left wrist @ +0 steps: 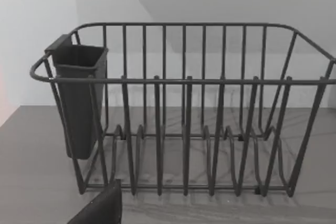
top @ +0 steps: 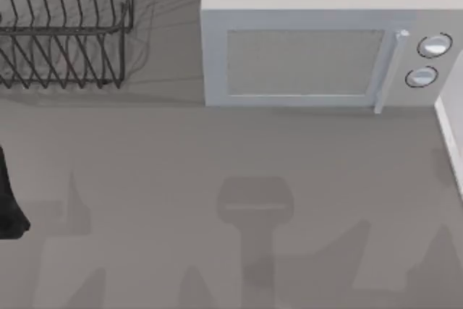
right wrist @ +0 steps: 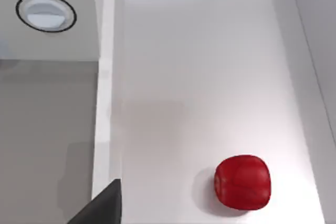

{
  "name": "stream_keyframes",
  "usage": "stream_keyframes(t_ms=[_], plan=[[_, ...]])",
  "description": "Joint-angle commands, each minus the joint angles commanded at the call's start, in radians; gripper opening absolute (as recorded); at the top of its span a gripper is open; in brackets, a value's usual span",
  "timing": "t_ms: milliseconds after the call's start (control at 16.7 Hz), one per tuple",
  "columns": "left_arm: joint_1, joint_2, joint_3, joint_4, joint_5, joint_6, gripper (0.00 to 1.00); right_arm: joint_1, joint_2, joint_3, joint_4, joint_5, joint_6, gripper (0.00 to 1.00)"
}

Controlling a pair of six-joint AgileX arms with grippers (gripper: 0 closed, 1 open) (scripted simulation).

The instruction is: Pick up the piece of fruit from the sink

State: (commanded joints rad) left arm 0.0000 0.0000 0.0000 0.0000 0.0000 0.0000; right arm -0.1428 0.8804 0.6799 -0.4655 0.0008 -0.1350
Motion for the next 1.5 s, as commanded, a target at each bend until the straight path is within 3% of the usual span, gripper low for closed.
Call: stream_keyframes(t_ms=[420, 660, 1260, 1500], plan=[[0.0, 0.0, 0.0, 0.0, 0.0, 0.0, 1.0, -0.106, 0.739, 0.507, -0.346, 0.001, -0.1, 1.0], [0.0, 0.0, 0.0, 0.0, 0.0, 0.0, 1.0, -0.149, 1.031, 0.713, -0.487, 0.001, -0.141, 1.0], [0.0, 0.0, 0.0, 0.0, 0.0, 0.0, 1.0, -0.165, 1.163, 0.809, -0.55, 0.001, -0.16, 1.0], [0.0, 0.0, 0.0, 0.0, 0.0, 0.0, 1.0, -0.166, 1.243, 0.763, -0.435, 0.002, -0.159, 1.0]])
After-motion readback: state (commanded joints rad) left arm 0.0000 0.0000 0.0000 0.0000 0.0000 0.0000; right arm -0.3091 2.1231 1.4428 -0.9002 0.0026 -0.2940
